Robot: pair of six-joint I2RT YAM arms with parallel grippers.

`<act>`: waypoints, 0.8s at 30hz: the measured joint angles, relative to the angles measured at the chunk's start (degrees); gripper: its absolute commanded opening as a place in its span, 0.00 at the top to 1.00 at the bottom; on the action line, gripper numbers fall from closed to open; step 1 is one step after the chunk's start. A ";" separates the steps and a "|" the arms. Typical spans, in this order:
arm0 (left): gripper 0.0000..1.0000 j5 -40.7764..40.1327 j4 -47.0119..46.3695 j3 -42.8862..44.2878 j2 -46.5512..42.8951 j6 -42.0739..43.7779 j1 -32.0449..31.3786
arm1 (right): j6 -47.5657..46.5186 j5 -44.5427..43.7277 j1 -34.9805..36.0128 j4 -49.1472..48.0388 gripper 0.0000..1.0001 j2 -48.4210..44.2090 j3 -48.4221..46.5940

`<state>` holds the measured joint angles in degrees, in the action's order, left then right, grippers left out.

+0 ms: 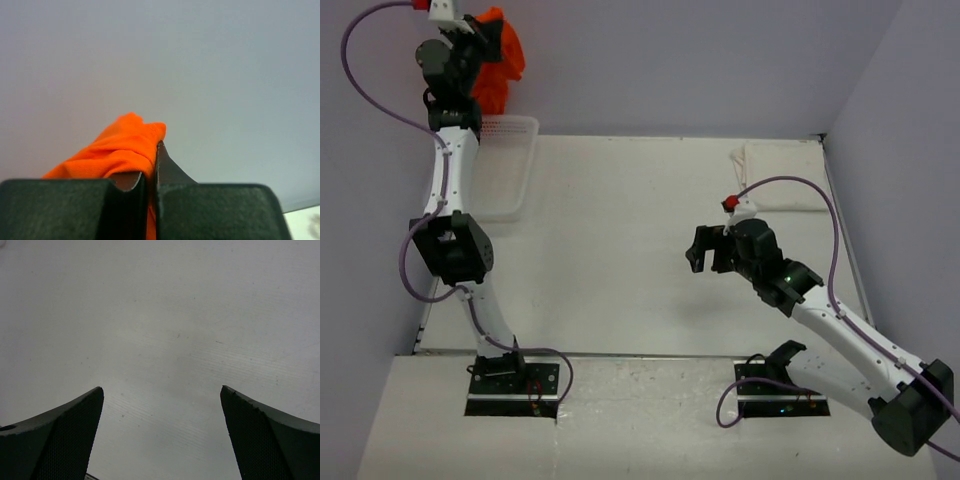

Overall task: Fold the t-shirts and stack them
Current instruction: Grab crumpled tshirt from bin with the left arm, then move the tshirt to the center of the board

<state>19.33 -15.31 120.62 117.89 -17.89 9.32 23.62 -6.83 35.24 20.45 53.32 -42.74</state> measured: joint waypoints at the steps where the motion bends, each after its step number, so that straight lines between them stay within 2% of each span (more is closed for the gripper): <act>1: 1.00 1.62 0.28 2.34 -0.96 -0.87 -1.49 | 0.00 -0.13 0.00 0.00 0.01 0.26 0.00; 5: 1.00 6.08 0.50 3.17 -8.85 -4.15 -7.91 | 0.46 -0.98 0.02 -0.02 0.01 -0.15 0.00; 9: 1.00 7.58 -0.90 -7.10 -23.65 -6.64 -16.22 | 1.33 -1.38 0.02 -0.04 0.01 -1.99 0.00; 13: 1.00 9.84 -0.83 -9.11 -32.11 -7.91 -21.68 | 2.36 -1.42 0.02 0.15 0.01 -4.48 0.00; 14: 0.95 10.08 -0.90 -10.23 -33.90 -8.74 -21.90 | 2.62 -1.49 0.02 0.33 0.01 -5.25 0.00; 15: 0.78 10.29 -0.68 -11.74 -35.56 -9.44 -21.86 | 2.93 -1.62 0.07 0.55 0.01 -6.14 0.00; 16: 0.34 10.23 -0.76 -13.90 -37.44 -10.12 -21.81 | 3.15 -1.64 0.07 0.94 0.01 -6.99 0.00; 17: 0.21 9.92 -1.11 -17.14 -39.56 -10.91 -21.81 | 3.45 -1.68 0.11 1.51 0.01 -8.11 -0.04; 18: 0.00 9.35 -1.68 -22.05 -42.29 -11.76 -21.84 | 3.65 -1.73 0.13 2.01 0.01 -9.16 -0.11; 22: 0.00 4.59 -1.92 -40.19 -49.11 -13.57 -21.81 | 4.00 -1.77 0.76 5.03 0.01 -13.16 -1.81; 24: 0.00 1.92 0.09 -42.53 -47.15 -13.44 -21.77 | 3.80 -1.77 0.87 5.81 0.01 -13.77 -3.15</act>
<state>21.26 -15.22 78.08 70.74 -31.33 -12.45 27.42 -8.60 36.12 26.26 39.55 -45.89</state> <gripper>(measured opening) 0.997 0.989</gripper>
